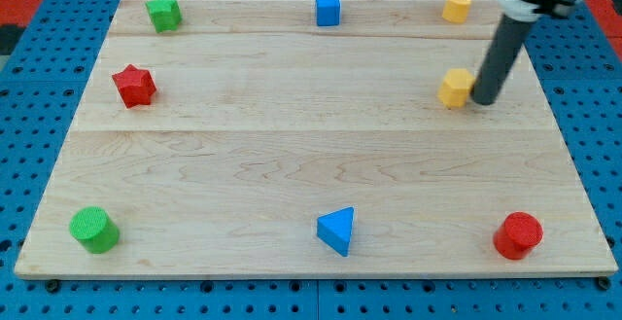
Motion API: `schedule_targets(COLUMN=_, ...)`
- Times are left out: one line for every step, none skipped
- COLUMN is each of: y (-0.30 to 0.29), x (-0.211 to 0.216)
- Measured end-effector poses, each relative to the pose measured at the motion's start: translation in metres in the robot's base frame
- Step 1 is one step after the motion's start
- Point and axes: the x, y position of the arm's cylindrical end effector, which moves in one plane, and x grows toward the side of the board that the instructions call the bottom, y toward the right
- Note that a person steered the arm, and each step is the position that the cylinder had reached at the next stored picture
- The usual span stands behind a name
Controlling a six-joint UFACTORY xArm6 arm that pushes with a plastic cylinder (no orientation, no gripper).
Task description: Keep the yellow hexagon at center of the board
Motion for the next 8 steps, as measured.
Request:
schedule_targets(y=-0.001, x=-0.017)
schedule_targets(y=0.023, x=-0.043)
schedule_targets(y=0.002, x=-0.040)
schedule_targets(y=-0.019, x=-0.021)
schedule_targets(y=-0.050, x=-0.012)
schedule_targets(y=-0.076, x=-0.012)
schedule_targets(y=-0.062, x=-0.037)
schedule_targets(y=-0.083, x=-0.033)
